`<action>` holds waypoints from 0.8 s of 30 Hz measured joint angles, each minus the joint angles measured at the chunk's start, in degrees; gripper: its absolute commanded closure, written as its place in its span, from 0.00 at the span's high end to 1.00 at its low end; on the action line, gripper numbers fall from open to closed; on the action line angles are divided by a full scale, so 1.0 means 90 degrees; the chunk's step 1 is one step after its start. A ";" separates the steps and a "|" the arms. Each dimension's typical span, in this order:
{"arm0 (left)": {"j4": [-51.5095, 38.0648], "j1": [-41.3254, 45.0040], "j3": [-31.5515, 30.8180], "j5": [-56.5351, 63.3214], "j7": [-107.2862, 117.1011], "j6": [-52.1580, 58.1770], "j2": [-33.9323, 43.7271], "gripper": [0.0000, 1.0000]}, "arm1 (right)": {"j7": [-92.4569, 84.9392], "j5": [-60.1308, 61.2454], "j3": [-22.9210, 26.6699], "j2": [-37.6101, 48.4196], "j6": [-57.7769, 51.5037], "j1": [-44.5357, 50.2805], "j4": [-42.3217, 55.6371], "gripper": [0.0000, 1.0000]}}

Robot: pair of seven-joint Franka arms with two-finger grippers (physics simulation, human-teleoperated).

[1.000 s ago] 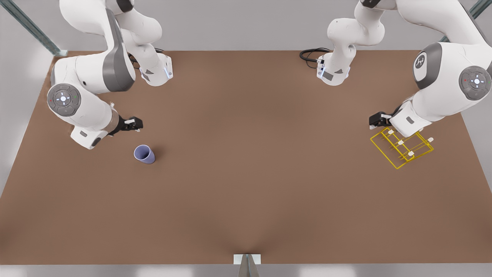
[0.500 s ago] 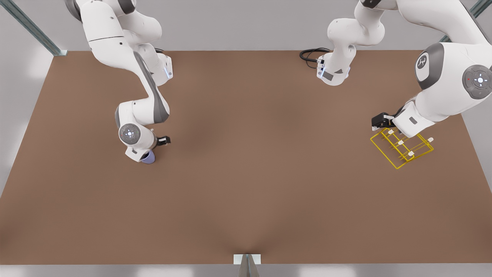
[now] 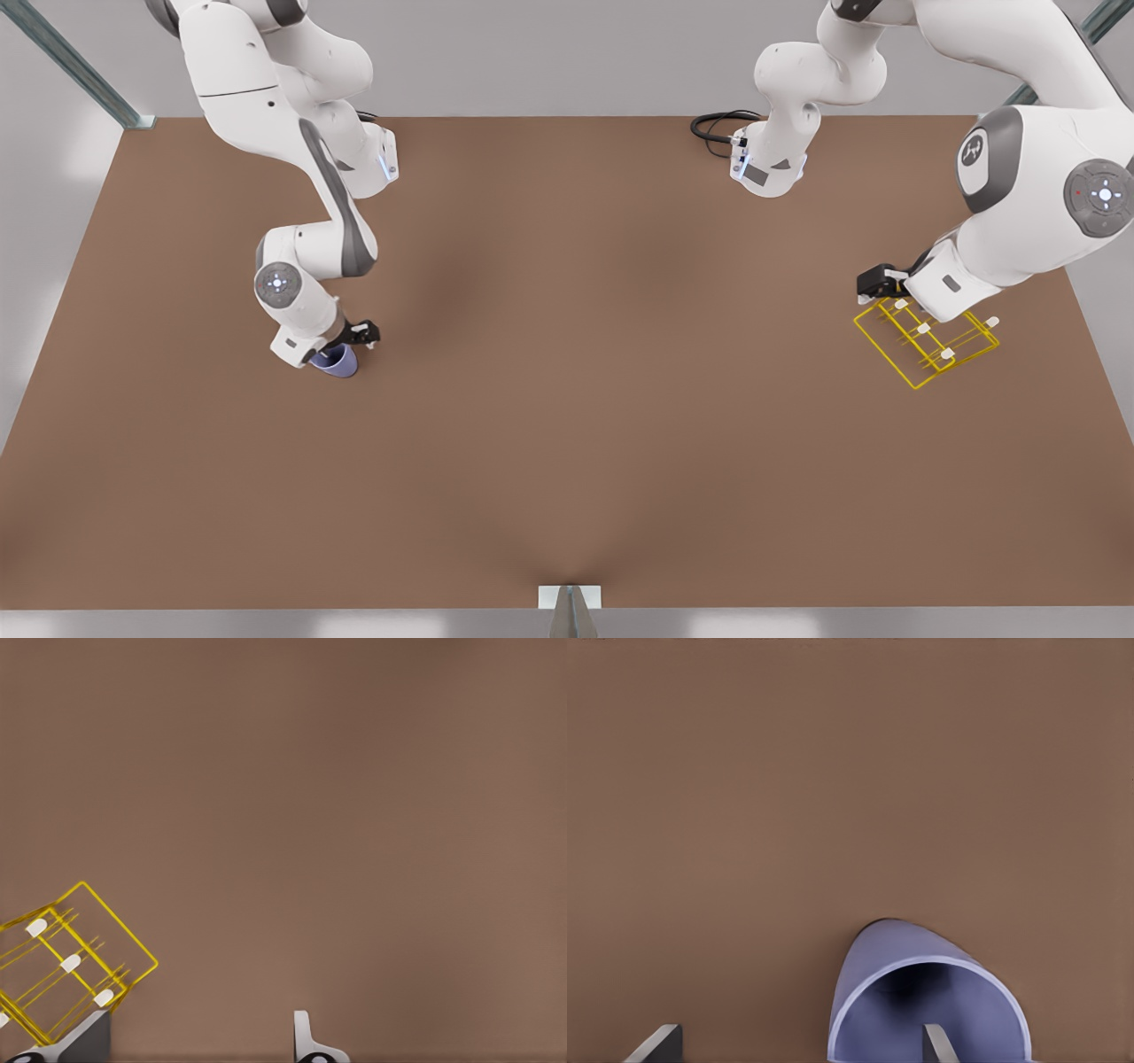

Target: Place the cup on the cup holder

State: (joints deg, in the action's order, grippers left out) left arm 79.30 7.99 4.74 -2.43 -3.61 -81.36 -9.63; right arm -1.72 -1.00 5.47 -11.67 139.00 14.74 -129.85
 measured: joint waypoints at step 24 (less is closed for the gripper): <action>0.0000 0.0043 -0.0003 -0.0002 -0.0007 0.0021 -0.0101 1.00 | -0.0194 0.0056 0.0201 -0.0661 0.0192 0.0057 0.0170 0.41</action>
State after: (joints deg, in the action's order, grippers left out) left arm 79.30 8.37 4.71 -2.44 -3.68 -81.17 -10.53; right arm -3.47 -0.50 7.28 -17.62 140.73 15.26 -128.32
